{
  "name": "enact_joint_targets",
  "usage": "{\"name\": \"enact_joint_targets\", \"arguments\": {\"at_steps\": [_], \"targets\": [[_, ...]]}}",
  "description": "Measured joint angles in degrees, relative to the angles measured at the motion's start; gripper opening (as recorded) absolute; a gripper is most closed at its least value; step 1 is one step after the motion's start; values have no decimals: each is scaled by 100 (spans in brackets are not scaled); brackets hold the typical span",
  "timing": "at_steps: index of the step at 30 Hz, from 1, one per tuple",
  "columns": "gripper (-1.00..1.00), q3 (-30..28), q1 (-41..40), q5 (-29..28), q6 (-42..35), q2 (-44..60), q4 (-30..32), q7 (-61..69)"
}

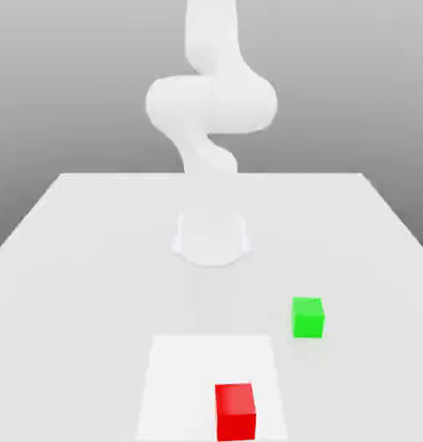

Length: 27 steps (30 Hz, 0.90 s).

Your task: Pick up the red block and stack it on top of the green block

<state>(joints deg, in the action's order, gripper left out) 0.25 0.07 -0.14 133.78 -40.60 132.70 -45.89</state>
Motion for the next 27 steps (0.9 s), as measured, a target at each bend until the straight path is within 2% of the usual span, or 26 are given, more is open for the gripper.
{"name": "enact_joint_targets", "arguments": {"at_steps": [24,27], "targets": [[0,184,125,-88,1913,5020,880,-20],[0,167,146,-118,2344,5643,849,-40]]}}
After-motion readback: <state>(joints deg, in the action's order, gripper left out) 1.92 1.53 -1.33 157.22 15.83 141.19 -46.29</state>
